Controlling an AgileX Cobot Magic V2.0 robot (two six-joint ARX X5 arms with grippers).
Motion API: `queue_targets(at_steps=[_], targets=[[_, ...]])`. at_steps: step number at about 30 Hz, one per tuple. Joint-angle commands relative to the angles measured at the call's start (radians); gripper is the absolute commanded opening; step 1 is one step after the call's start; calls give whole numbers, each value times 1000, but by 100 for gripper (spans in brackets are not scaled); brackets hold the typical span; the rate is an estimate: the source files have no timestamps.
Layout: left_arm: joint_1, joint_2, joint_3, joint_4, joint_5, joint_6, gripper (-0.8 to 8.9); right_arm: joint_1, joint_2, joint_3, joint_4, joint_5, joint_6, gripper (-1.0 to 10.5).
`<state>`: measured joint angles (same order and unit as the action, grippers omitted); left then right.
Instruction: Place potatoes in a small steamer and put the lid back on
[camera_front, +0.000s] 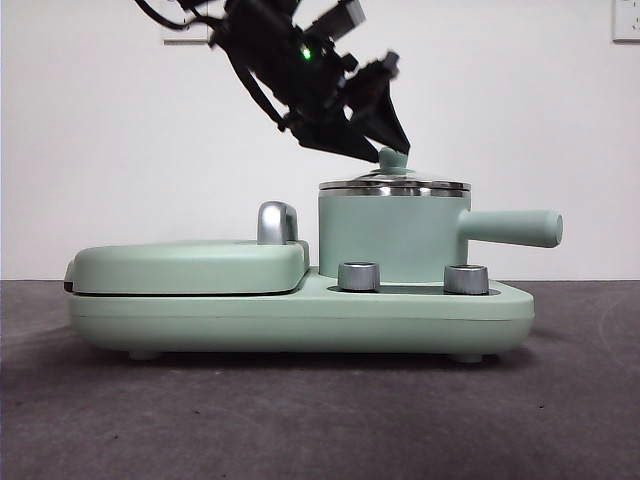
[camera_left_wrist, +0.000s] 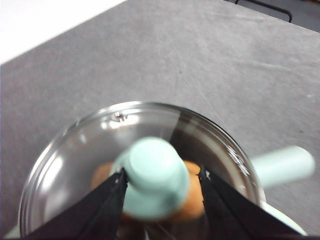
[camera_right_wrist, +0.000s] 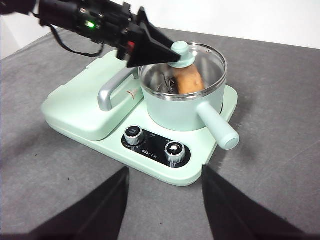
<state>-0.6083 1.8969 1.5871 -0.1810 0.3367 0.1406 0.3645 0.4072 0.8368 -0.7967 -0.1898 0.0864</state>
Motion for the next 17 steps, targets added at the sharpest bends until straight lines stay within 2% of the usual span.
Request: queue_targets(at_steps=[1, 5, 9, 17], targets=[[5, -68, 13, -63, 42, -44, 248, 5, 2, 8, 5, -1, 11, 222], [48, -149, 12, -211, 93, -121, 248, 5, 2, 8, -11, -1, 11, 223], [100, -222, -10, -345, 143, -134, 248, 5, 3, 8, -20, -1, 11, 223], [163, -473, -305, -311, 156, -187, 248, 5, 78, 8, -8, -7, -4, 224]])
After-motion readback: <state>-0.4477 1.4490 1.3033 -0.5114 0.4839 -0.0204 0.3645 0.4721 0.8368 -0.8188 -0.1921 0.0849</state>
